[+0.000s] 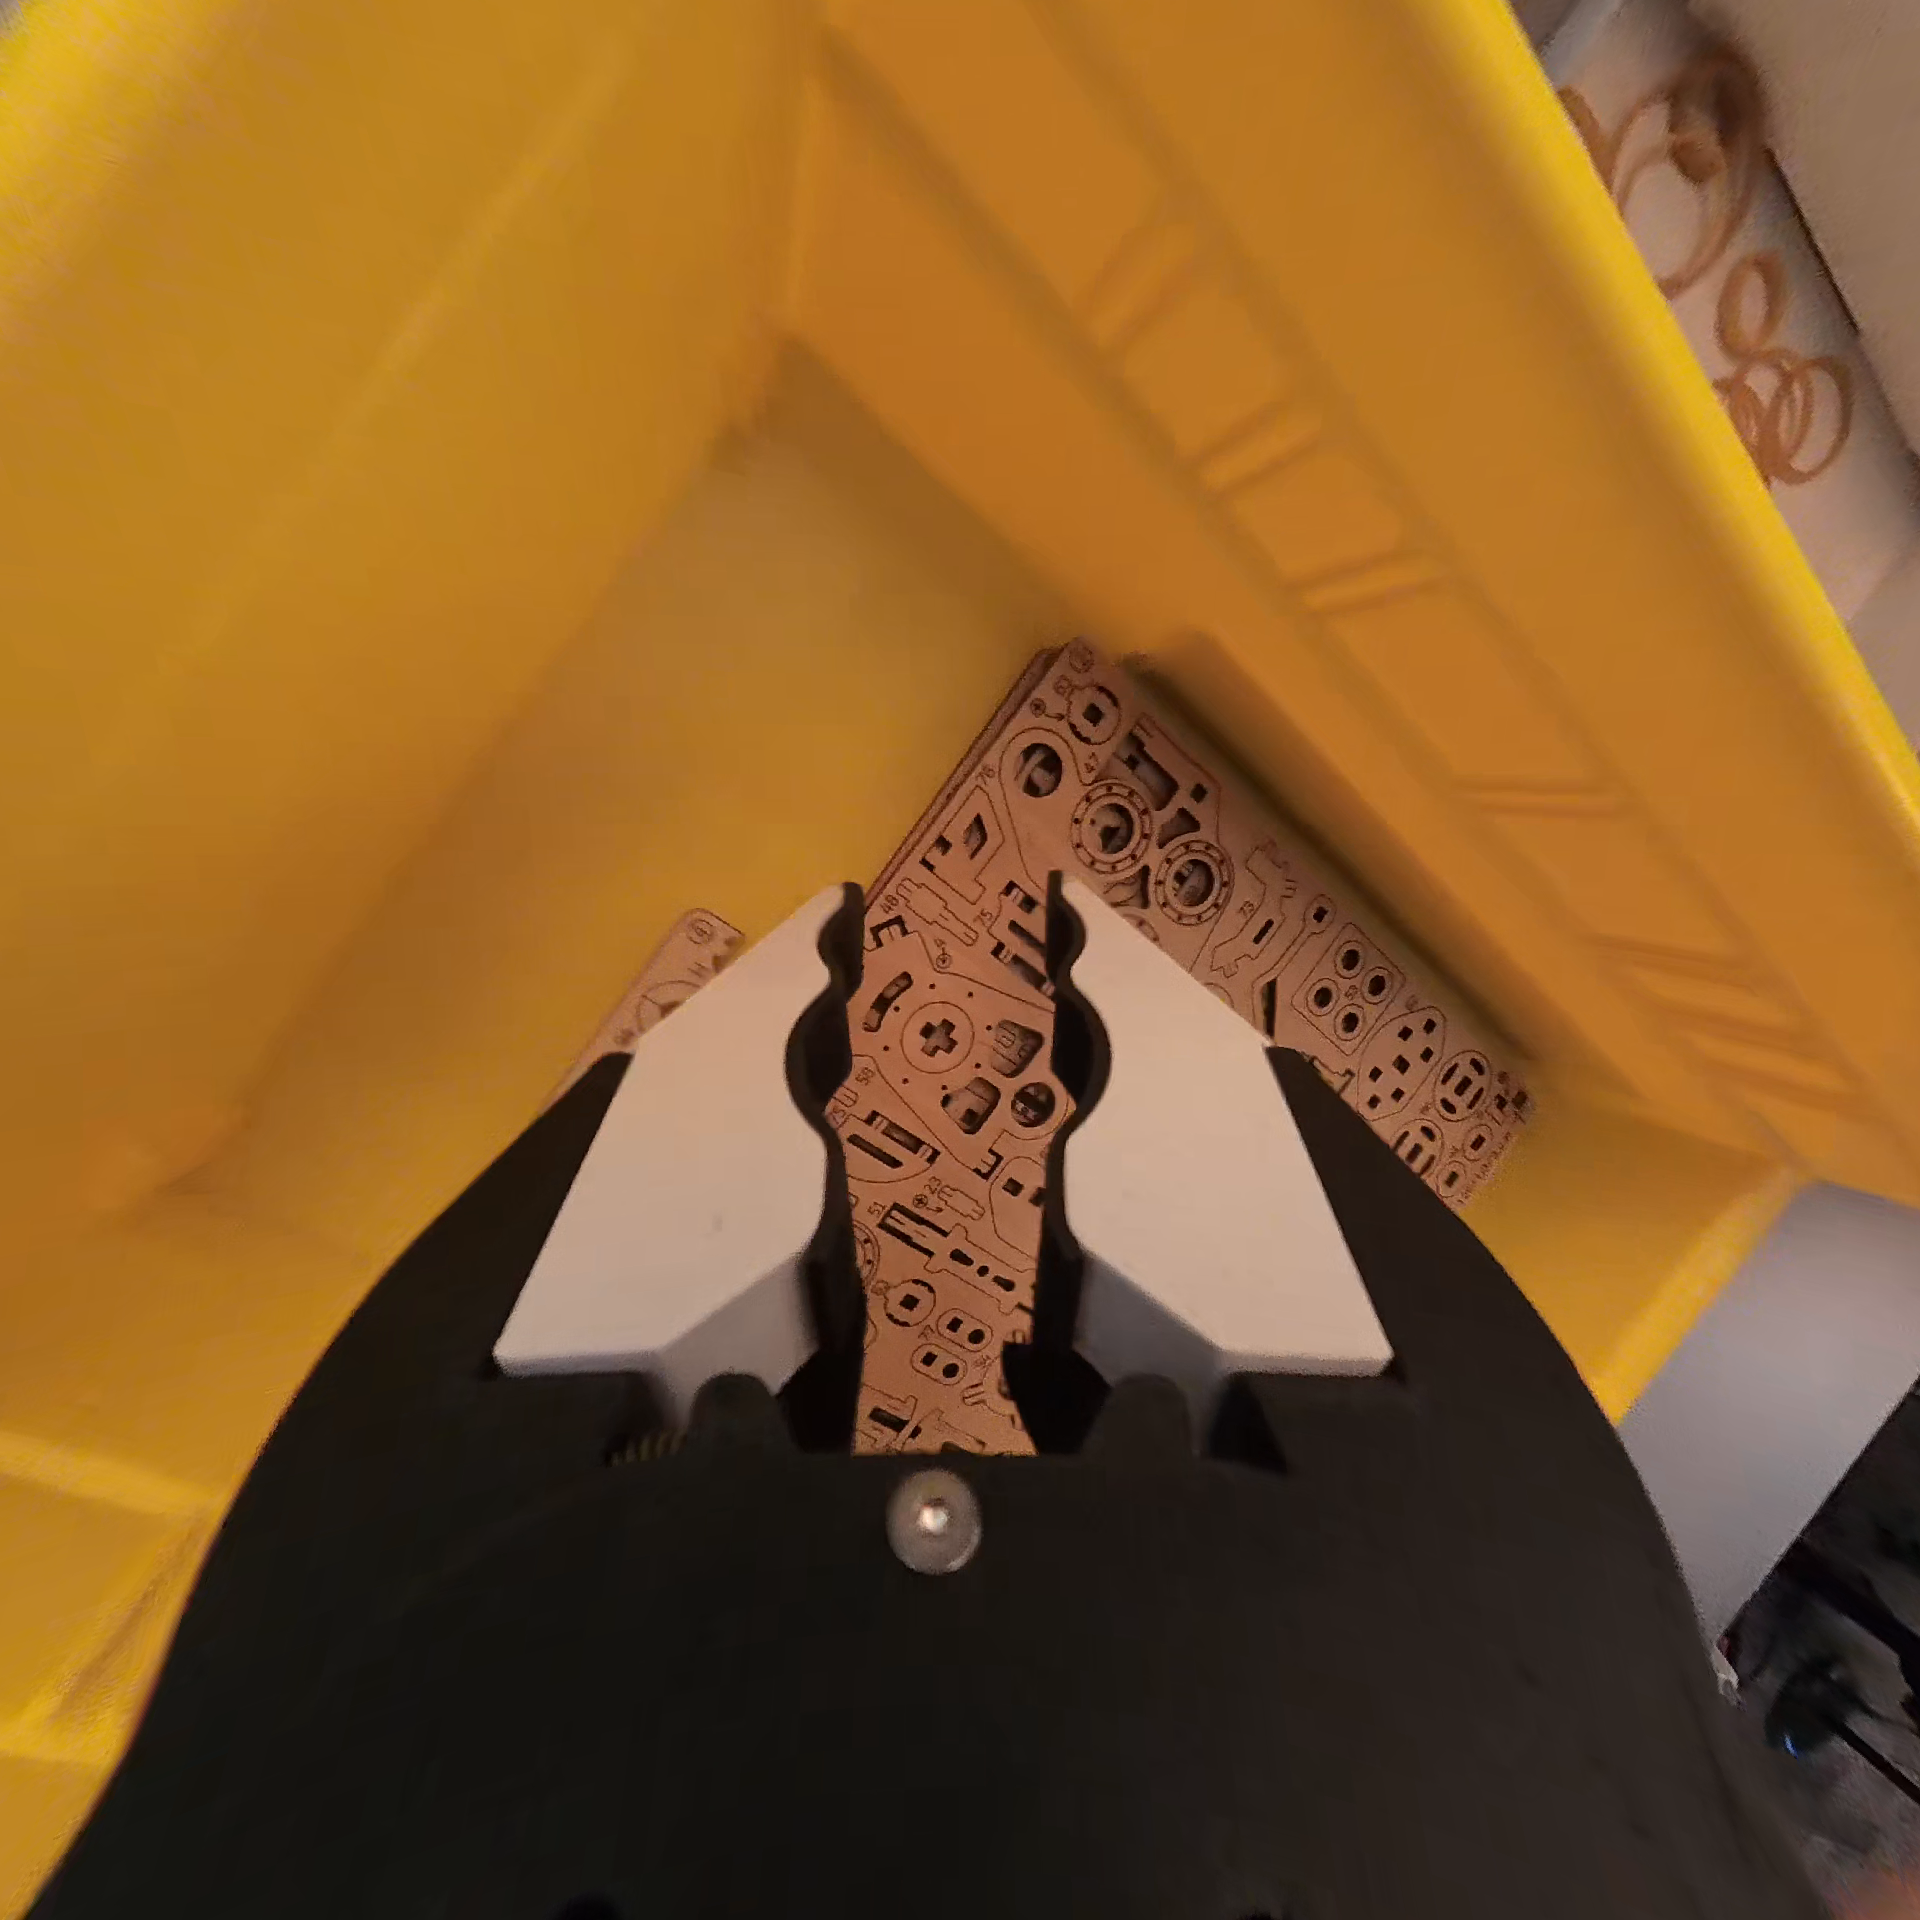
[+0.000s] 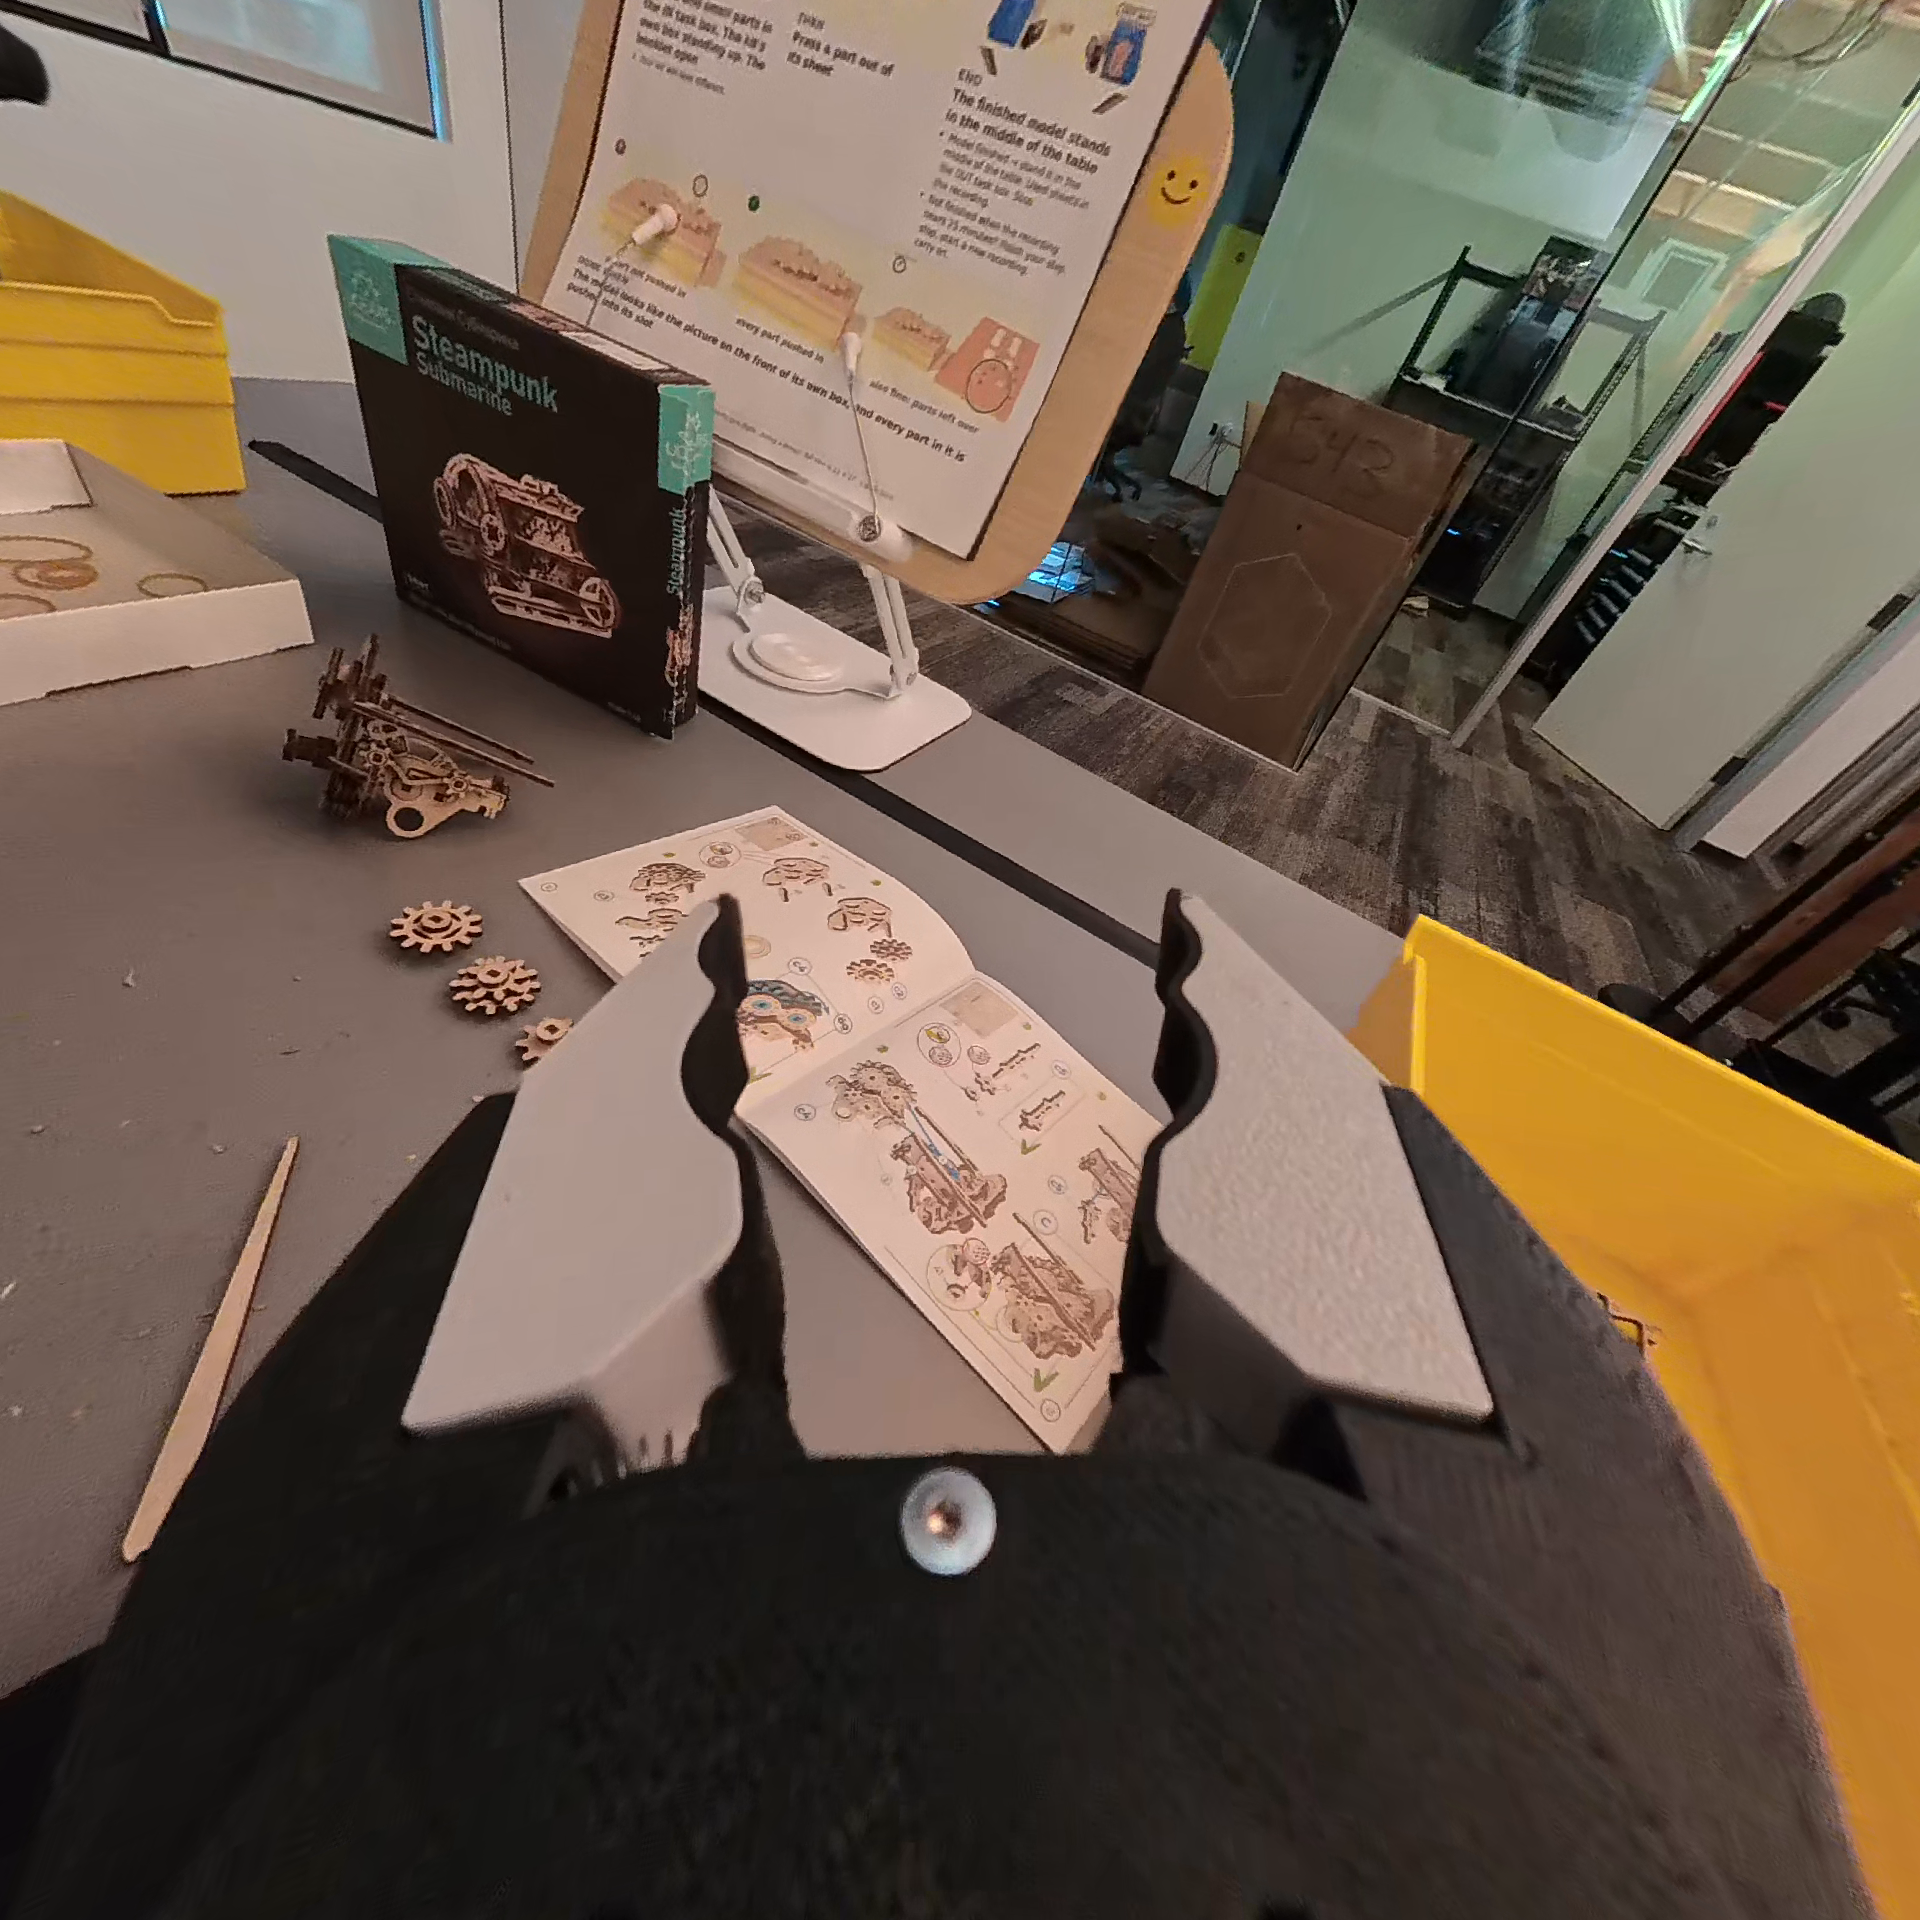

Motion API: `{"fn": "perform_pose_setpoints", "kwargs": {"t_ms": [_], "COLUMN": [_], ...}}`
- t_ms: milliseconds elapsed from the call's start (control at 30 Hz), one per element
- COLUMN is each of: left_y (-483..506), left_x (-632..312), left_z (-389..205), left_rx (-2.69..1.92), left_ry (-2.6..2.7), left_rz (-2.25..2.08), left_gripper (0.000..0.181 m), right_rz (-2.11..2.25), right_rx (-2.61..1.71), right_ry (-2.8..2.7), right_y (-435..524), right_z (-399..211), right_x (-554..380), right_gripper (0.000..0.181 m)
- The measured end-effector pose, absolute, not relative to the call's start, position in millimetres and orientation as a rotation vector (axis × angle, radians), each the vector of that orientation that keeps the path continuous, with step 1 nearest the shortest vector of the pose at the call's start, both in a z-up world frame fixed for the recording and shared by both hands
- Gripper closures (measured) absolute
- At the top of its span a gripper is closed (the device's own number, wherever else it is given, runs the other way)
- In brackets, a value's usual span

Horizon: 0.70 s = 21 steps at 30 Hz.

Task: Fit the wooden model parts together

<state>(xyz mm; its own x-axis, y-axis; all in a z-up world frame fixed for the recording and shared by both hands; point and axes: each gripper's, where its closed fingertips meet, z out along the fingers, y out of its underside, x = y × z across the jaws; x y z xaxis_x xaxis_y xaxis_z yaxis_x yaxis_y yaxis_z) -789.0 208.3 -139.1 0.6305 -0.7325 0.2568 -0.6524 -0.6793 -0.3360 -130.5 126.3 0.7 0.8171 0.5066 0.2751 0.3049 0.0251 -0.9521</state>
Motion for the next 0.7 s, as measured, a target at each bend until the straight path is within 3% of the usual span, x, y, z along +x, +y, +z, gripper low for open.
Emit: {"fn": "perform_pose_setpoints", "kwargs": {"t_ms": [533,700], "left_y": [184.8,172.0], "left_x": [-781.9,-782.6], "left_z": [-99.5,-67.2], "left_rx": [-2.507,-2.401], "left_ry": [1.117,1.087], "left_rz": [-0.661,-0.695], "left_gripper": [0.140,0.141], "right_rz": [0.216,0.259], "right_rx": [-1.555,-1.504], "right_ry": [-0.668,-0.865], "right_y": [127.0,123.7], "right_z": [5.9,24.2], "right_x": [-142.8,-208.5], "right_gripper": [0.103,0.107]}}
